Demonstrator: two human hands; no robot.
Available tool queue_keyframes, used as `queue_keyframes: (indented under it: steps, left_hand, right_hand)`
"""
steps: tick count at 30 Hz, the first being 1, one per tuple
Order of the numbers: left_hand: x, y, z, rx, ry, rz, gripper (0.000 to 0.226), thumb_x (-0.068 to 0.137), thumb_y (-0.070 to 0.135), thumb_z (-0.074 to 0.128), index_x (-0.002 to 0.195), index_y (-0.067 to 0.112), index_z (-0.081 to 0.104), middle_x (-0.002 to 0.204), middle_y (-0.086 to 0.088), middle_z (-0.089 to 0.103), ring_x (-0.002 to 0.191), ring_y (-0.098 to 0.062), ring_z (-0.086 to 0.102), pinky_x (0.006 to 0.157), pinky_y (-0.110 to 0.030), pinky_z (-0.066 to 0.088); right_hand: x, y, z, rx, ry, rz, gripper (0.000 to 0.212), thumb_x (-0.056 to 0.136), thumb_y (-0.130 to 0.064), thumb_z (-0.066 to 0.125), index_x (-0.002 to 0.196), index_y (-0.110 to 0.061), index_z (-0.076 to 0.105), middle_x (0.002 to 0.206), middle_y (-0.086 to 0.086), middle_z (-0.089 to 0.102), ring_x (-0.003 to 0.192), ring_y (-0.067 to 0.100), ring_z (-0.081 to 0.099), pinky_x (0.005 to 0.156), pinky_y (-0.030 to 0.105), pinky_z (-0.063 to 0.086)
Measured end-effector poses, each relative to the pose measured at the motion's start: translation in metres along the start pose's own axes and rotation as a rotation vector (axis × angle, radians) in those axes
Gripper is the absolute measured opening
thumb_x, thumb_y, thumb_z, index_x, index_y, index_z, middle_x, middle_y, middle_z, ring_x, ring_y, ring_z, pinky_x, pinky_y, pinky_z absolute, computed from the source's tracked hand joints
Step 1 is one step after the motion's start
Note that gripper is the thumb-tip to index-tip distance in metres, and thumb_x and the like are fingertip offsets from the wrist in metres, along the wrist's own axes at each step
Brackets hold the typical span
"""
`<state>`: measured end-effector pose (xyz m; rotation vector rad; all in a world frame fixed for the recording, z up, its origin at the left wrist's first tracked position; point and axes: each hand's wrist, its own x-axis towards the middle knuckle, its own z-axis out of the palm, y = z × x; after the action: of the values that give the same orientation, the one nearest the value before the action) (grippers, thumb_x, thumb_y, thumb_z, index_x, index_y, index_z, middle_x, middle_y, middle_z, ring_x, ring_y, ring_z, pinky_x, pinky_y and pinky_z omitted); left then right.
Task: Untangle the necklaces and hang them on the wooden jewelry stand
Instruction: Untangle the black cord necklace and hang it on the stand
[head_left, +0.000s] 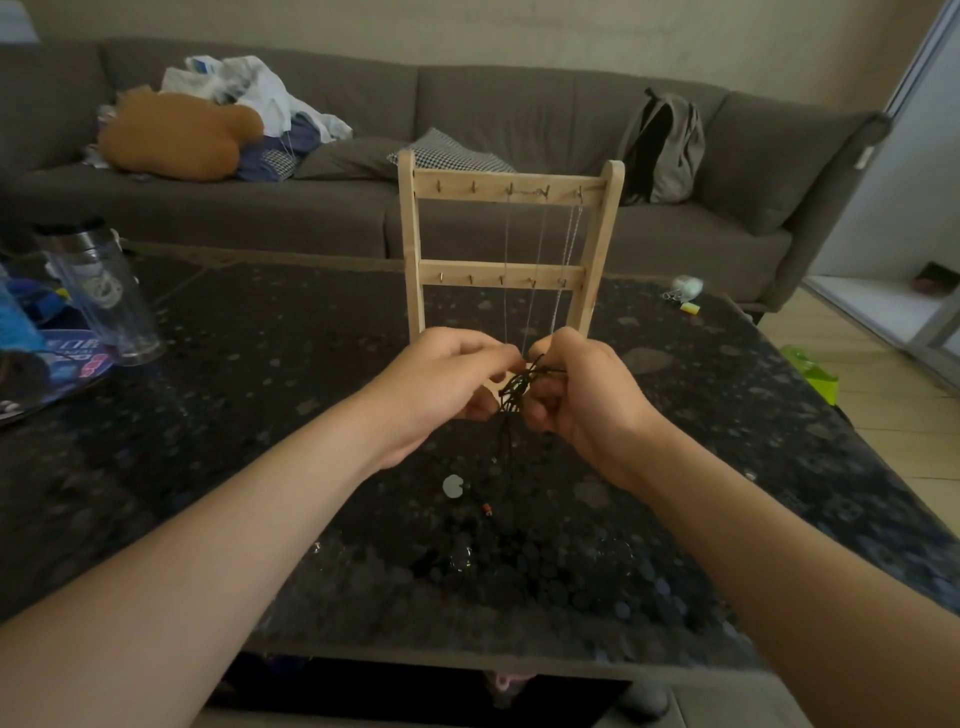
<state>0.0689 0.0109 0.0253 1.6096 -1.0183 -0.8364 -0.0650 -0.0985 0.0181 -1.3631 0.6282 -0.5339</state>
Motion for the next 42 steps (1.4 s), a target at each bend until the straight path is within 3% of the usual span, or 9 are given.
queue_keyframes:
  steps: [4,9,13,16,20,25,32,37,42]
  left_hand:
    - [-0.003,-0.002,-0.002,0.141,-0.015,0.087,0.012,0.103,0.033,0.072,0.108,0.028,0.082,0.100,0.007,0.082,0.090,-0.005,0.075,0.084,-0.030,0.056]
    - [-0.006,-0.002,-0.003,0.199,-0.010,0.127,0.022,0.093,0.023,0.084,0.115,0.027,0.079,0.102,0.011,0.083,0.102,-0.001,0.076,0.107,-0.036,0.053]
    - [-0.005,-0.004,-0.002,0.219,0.008,0.087,0.022,0.094,0.022,0.084,0.114,0.029,0.078,0.098,0.010,0.083,0.096,0.002,0.075,0.096,-0.026,0.050]
    - [-0.003,-0.004,-0.001,0.218,0.029,0.046,0.017,0.096,0.024,0.082,0.111,0.029,0.080,0.097,0.012,0.082,0.093,0.004,0.074,0.087,-0.020,0.050]
    - [-0.001,0.000,-0.001,0.167,0.054,-0.011,0.011,0.101,0.027,0.075,0.110,0.030,0.080,0.104,0.009,0.079,0.105,-0.008,0.070,0.097,-0.032,0.053]
    - [0.000,0.000,-0.005,0.015,0.088,-0.088,0.012,0.103,0.031,0.071,0.106,0.029,0.083,0.114,0.004,0.079,0.118,-0.018,0.067,0.105,-0.045,0.051]
    - [0.001,0.004,-0.007,-0.271,0.017,-0.192,0.019,0.104,0.031,0.064,0.093,0.017,0.071,0.103,-0.008,0.077,0.103,-0.024,0.075,0.111,-0.052,0.047]
    - [-0.002,0.008,-0.005,-0.501,0.060,-0.228,0.012,0.101,0.025,0.063,0.092,0.018,0.067,0.089,-0.001,0.071,0.096,-0.025,0.073,0.105,-0.054,0.051]
    - [0.001,0.007,-0.008,-0.511,0.241,-0.165,0.011,0.106,0.026,0.062,0.105,0.018,0.070,0.104,-0.004,0.075,0.107,-0.024,0.074,0.104,-0.049,0.052]
  right_hand:
    - [-0.001,-0.001,-0.001,-0.044,0.011,-0.021,0.020,0.093,-0.009,0.038,0.075,-0.013,0.047,0.060,0.001,0.040,0.056,0.017,0.044,0.058,0.033,0.042]
    - [-0.003,-0.001,-0.003,-0.066,0.029,-0.022,0.019,0.091,-0.012,0.044,0.077,-0.011,0.056,0.065,0.001,0.051,0.065,0.018,0.050,0.067,0.034,0.047]
    - [-0.004,0.001,-0.003,-0.109,0.023,-0.039,0.015,0.074,-0.024,0.051,0.074,-0.014,0.063,0.078,0.008,0.060,0.076,0.024,0.056,0.075,0.041,0.047]
    - [-0.002,0.002,-0.005,-0.127,0.059,-0.068,0.014,0.078,-0.024,0.052,0.074,-0.015,0.062,0.083,0.009,0.062,0.086,0.028,0.059,0.079,0.043,0.047]
    - [-0.002,0.003,-0.006,-0.098,0.113,-0.083,0.017,0.099,-0.016,0.052,0.086,-0.012,0.063,0.093,0.010,0.068,0.086,0.022,0.071,0.080,0.039,0.055]
    - [-0.002,0.001,-0.006,-0.075,0.169,-0.054,0.015,0.103,-0.015,0.059,0.095,-0.008,0.069,0.112,0.013,0.072,0.089,0.023,0.082,0.083,0.035,0.064]
    - [-0.005,0.002,-0.003,-0.324,0.222,-0.130,0.013,0.101,-0.017,0.061,0.100,-0.009,0.072,0.099,0.011,0.077,0.088,0.014,0.081,0.090,0.043,0.067]
    - [-0.010,0.005,-0.004,-0.602,0.142,-0.392,0.009,0.105,-0.015,0.058,0.104,-0.023,0.063,0.100,0.000,0.071,0.083,0.013,0.079,0.077,0.039,0.066]
    - [-0.014,0.009,-0.005,-0.719,0.100,-0.456,0.013,0.106,-0.013,0.055,0.102,-0.026,0.056,0.099,0.000,0.068,0.082,0.027,0.076,0.062,0.038,0.058]
